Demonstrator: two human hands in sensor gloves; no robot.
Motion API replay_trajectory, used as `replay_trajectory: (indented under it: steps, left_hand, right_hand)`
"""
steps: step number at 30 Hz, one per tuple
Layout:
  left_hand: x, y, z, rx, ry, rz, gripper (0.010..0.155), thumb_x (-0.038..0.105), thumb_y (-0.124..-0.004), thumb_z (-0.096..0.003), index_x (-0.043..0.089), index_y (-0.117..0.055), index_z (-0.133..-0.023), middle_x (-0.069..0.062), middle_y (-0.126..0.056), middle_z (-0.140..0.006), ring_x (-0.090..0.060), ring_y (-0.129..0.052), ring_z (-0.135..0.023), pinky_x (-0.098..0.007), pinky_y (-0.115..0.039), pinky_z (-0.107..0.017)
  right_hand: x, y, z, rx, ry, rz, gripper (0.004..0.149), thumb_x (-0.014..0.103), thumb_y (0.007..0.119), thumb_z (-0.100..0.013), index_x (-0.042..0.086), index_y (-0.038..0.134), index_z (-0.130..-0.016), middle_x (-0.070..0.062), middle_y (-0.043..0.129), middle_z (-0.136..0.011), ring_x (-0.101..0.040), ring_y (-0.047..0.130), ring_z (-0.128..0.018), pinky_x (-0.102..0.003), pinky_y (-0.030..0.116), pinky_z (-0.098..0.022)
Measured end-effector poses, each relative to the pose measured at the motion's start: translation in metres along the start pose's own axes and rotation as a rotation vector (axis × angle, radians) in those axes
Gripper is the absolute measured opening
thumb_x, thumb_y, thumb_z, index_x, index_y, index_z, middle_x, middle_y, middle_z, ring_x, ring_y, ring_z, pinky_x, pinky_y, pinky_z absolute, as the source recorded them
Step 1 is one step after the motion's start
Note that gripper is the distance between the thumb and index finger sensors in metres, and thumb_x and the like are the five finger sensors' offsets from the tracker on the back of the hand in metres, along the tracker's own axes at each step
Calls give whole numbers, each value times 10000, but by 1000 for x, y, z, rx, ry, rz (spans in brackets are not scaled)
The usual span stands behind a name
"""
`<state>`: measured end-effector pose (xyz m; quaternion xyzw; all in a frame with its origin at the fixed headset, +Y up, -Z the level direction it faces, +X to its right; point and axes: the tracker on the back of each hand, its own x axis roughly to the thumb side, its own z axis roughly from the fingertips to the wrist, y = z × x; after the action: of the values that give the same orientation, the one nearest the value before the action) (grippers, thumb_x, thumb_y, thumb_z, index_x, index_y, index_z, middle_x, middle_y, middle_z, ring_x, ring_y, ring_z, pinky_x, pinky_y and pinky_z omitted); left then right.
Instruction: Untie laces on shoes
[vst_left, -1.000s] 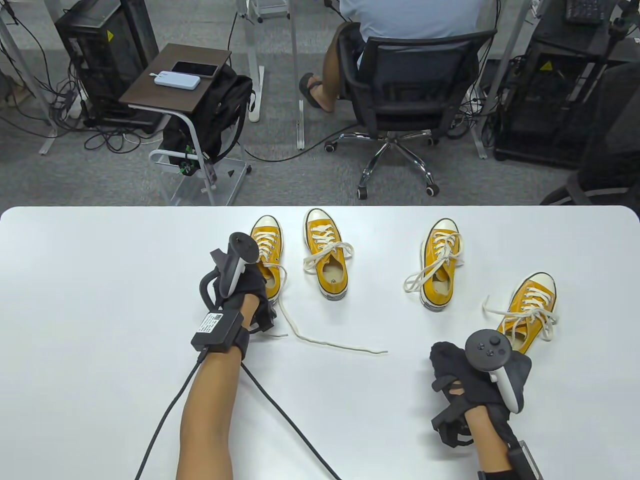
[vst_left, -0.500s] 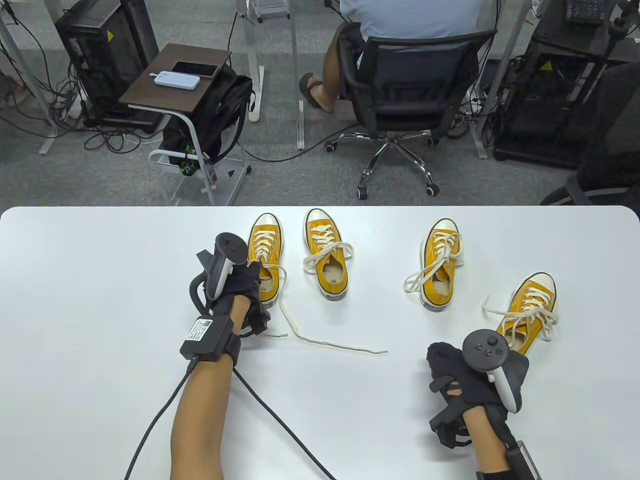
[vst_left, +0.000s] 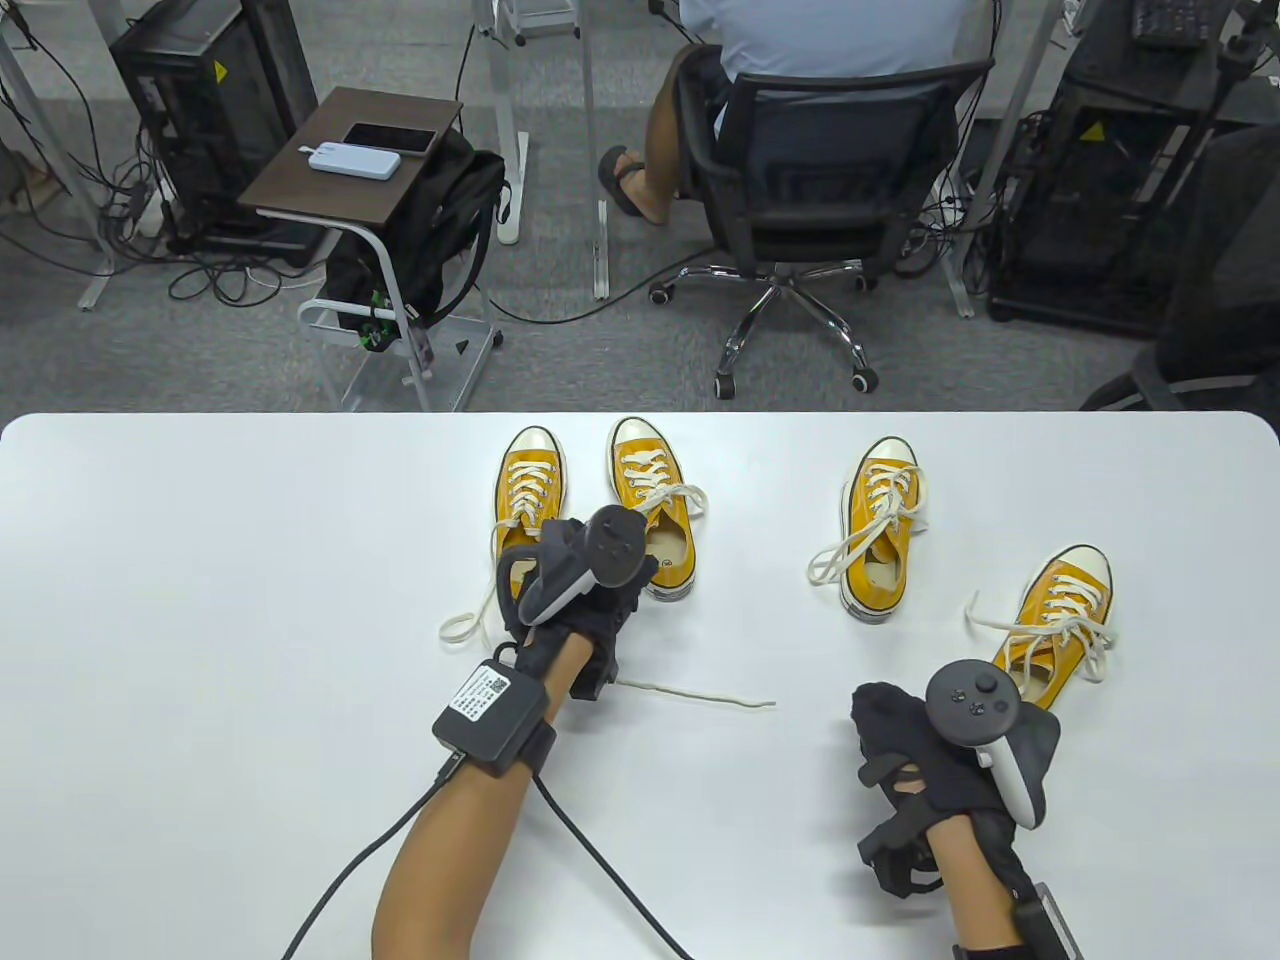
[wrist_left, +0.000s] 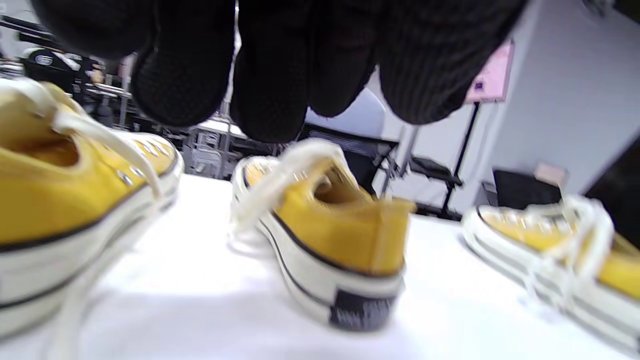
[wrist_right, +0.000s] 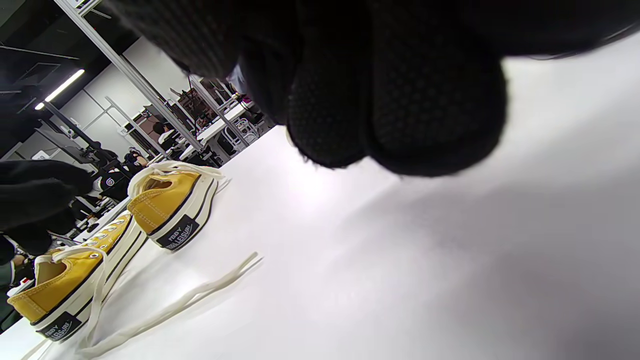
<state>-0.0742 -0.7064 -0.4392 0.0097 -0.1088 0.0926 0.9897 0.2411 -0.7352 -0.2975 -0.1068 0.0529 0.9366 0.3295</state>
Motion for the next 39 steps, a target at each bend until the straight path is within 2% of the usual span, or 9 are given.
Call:
replay_trajectory:
  steps: [6,9,13,15,19,22,29,33,39]
  left_hand:
    - [12,-30,-11,-81,21,22,689,546,-781,-457,314,-645,-1091,-28,-961,-796,-348,-953,-647,-492,-807,-456]
    - [10,-43,-16,-96,60,65,657,537,-788,-457,364,-664,-1078,-27,-979,-761,-345,-965,-613,-486,-815,-439]
    - [8,-53,-22,-78,94,100,538,511,-804,-454,374,-785,-974,-19,-1002,-697,-324,-990,-563,-467,-833,-399]
    - [8,-55,-23,-31,112,99,430,467,-823,-451,365,-868,-867,-22,-1023,-649,-318,-1004,-527,-464,-840,-374]
    - [8,-52,-19,26,108,71,401,436,-818,-443,379,-885,-834,-26,-1022,-635,-294,-1013,-519,-445,-850,-363]
    - [6,-44,-14,104,114,85,399,410,-817,-432,373,-905,-820,-41,-1027,-629,-295,-1017,-521,-435,-859,-362]
    - [3,-14,1,154,117,153,404,389,-812,-429,355,-917,-818,-59,-1024,-615,-300,-1010,-522,-423,-869,-370]
    - [7,15,18,183,92,154,404,392,-810,-433,354,-911,-823,-58,-1020,-618,-299,-1011,-522,-421,-869,-375]
    - [18,57,59,196,56,178,408,387,-814,-436,336,-914,-829,-68,-1022,-614,-310,-1006,-518,-430,-863,-372]
  right_hand:
    - [1,0,1,6,-9,-2,472,390,749,-483,126,814,-869,-185,984,-641,-373,996,-321,-414,844,-112]
    - [1,0,1,8,-14,-5,473,390,749,-483,124,815,-869,-184,984,-640,-374,995,-321,-414,844,-112]
    - [1,0,2,14,-14,-8,473,389,749,-483,124,814,-869,-184,985,-638,-373,996,-320,-415,844,-111]
    - [1,0,2,14,-13,-11,471,388,749,-484,124,815,-868,-184,985,-638,-374,996,-321,-415,843,-112]
    - [2,0,2,15,-13,-12,471,388,749,-483,124,815,-868,-185,985,-639,-374,996,-320,-415,844,-112]
    - [2,0,3,12,-17,-14,470,388,749,-483,125,816,-867,-184,985,-640,-373,996,-322,-414,844,-113]
    - [3,0,3,17,-25,-18,469,388,748,-483,126,817,-865,-184,984,-642,-372,996,-322,-414,844,-113]
    - [4,0,3,21,-25,-23,467,388,748,-484,128,818,-865,-184,983,-644,-372,996,-323,-414,844,-114]
    - [5,1,4,27,-37,-21,467,388,747,-484,128,817,-866,-186,982,-646,-371,996,-325,-413,845,-115]
